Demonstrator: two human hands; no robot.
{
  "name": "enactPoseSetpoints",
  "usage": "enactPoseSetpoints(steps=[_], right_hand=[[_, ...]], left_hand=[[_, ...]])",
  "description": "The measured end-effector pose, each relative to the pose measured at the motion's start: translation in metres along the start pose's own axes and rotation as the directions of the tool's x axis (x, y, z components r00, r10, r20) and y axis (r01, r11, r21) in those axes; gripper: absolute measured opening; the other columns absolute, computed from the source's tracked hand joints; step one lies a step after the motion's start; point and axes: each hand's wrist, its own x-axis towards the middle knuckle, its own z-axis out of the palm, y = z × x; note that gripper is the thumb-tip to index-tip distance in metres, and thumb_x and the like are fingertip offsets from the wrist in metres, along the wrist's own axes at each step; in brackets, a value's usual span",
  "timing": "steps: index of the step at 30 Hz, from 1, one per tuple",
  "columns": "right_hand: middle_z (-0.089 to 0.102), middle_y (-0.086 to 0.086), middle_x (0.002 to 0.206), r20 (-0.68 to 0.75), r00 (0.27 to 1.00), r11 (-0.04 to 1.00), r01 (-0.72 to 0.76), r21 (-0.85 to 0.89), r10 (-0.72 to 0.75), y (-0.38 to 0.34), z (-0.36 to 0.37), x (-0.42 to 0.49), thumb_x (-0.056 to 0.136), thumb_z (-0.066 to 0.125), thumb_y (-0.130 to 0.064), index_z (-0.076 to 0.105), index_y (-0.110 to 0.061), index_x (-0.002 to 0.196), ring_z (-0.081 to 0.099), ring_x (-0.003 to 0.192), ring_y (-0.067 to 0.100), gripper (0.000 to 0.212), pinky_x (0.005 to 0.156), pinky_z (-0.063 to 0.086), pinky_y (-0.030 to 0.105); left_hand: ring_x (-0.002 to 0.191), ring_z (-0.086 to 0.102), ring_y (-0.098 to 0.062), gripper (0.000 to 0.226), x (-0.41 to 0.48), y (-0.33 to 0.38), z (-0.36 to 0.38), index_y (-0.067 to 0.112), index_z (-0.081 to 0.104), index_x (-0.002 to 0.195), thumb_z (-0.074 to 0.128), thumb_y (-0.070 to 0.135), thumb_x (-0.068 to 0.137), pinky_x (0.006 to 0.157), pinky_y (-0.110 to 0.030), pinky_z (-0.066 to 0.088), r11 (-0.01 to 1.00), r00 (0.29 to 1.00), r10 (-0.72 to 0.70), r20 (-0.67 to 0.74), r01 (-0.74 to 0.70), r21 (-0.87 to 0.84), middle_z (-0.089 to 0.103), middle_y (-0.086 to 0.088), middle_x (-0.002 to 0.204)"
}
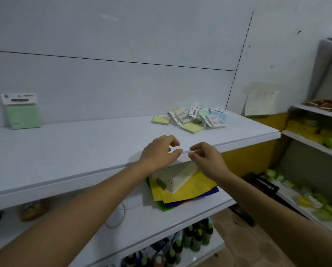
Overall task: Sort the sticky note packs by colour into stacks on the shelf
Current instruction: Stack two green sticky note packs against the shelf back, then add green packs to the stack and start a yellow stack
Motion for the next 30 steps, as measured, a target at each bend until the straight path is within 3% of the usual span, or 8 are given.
enactPoseSetpoints(steps=[6, 11, 14, 19, 24, 26, 28, 30], right_hand=[[0.069, 0.004, 0.085, -0.069, 0.996, 0.998, -0.045, 0.053, 0.049, 0.046, -0.037, 0.014, 0.091, 0.058, -0.025, 0.062, -0.015, 0.101, 0.065, 0.077, 0.014, 0.015, 0.058, 0.047, 0.023], [0.071, 0.001, 0.085, -0.073, 0.995, 0.995, -0.067, 0.068, 0.072, 0.069, -0.063, 0.054, 0.092, 0.056, -0.022, 0.063, -0.017, 0.1, 0.067, 0.08, 0.015, 0.012, 0.07, 0.055, 0.033], [0.071, 0.003, 0.083, -0.055, 0.997, 0.998, -0.046, 0.037, 0.048, 0.087, -0.081, 0.084, 0.092, 0.056, -0.021, 0.063, -0.014, 0.1, 0.068, 0.076, 0.015, 0.012, 0.073, 0.056, 0.036], [0.071, -0.001, 0.082, -0.105, 0.992, 0.997, -0.067, 0.03, 0.07, 0.121, -0.107, 0.137, 0.092, 0.055, -0.022, 0.063, -0.019, 0.096, 0.068, 0.071, 0.01, 0.009, 0.064, 0.052, 0.025], [0.068, -0.005, 0.079, -0.196, 0.973, 0.993, -0.116, 0.025, 0.119, 0.144, -0.098, 0.192, 0.094, 0.054, -0.024, 0.063, -0.021, 0.097, 0.062, 0.062, 0.006, 0.011, 0.053, 0.044, 0.015], [0.065, -0.008, 0.077, -0.227, 0.97, 0.995, -0.097, -0.011, 0.092, 0.145, -0.092, 0.213, 0.093, 0.054, -0.026, 0.062, -0.023, 0.095, 0.059, 0.058, 0.004, 0.009, 0.05, 0.043, 0.014], [0.063, -0.008, 0.077, -0.224, 0.974, 0.997, -0.042, -0.063, 0.027, 0.143, -0.087, 0.232, 0.092, 0.054, -0.028, 0.061, -0.025, 0.092, 0.061, 0.063, 0.006, 0.007, 0.052, 0.049, 0.017], [0.064, -0.006, 0.079, -0.211, 0.976, 0.989, 0.032, -0.145, -0.062, 0.143, -0.084, 0.248, 0.091, 0.055, -0.027, 0.062, -0.022, 0.092, 0.063, 0.073, 0.013, 0.009, 0.064, 0.055, 0.033]], left_hand=[[0.085, 0.056, -0.009, 0.034, 0.046, 0.011, 0.049, 0.028, 0.056, 0.112, 0.047, 0.052, 0.089, 0.068, -0.027, 0.044, 1.0, 0.999, 0.003, 0.044, -0.002, -0.004, 0.059, 0.011, 0.096], [0.095, 0.057, -0.013, 0.025, 0.116, 0.016, 0.079, 0.027, 0.06, 0.105, 0.05, 0.044, 0.09, 0.076, -0.031, 0.047, 1.0, 1.0, 0.011, 0.007, -0.011, 0.025, 0.062, 0.007, 0.109], [0.113, 0.051, -0.022, 0.031, 0.167, 0.017, 0.101, 0.023, 0.059, 0.114, 0.05, 0.042, 0.09, 0.084, -0.037, 0.045, 0.988, 1.0, 0.029, 0.012, -0.03, 0.153, 0.057, -0.001, 0.124], [0.12, 0.042, -0.029, 0.048, 0.216, 0.014, 0.138, 0.018, 0.053, 0.125, 0.041, 0.05, 0.091, 0.092, -0.042, 0.039, 0.9, 0.998, -0.02, 0.061, -0.009, 0.437, 0.051, -0.008, 0.131], [0.107, 0.049, -0.024, 0.034, 0.219, 0.005, 0.148, 0.023, 0.065, 0.105, 0.035, 0.037, 0.096, 0.082, -0.036, 0.036, 0.931, 0.985, 0.154, -0.076, -0.119, 0.346, 0.063, -0.001, 0.114], [0.108, 0.05, -0.023, 0.027, 0.218, 0.007, 0.146, 0.025, 0.061, 0.111, 0.041, 0.032, 0.095, 0.083, -0.035, 0.038, 0.942, 0.984, 0.164, -0.07, -0.135, 0.308, 0.064, 0.001, 0.115], [0.112, 0.049, -0.022, 0.028, 0.218, 0.01, 0.146, 0.025, 0.056, 0.119, 0.045, 0.028, 0.093, 0.087, -0.035, 0.039, 0.942, 0.984, 0.174, -0.042, -0.154, 0.298, 0.062, 0.002, 0.119], [0.116, 0.046, -0.02, 0.031, 0.219, 0.01, 0.147, 0.024, 0.055, 0.121, 0.044, 0.029, 0.093, 0.091, -0.035, 0.038, 0.931, 0.984, 0.176, -0.015, -0.162, 0.326, 0.06, 0.003, 0.123]])
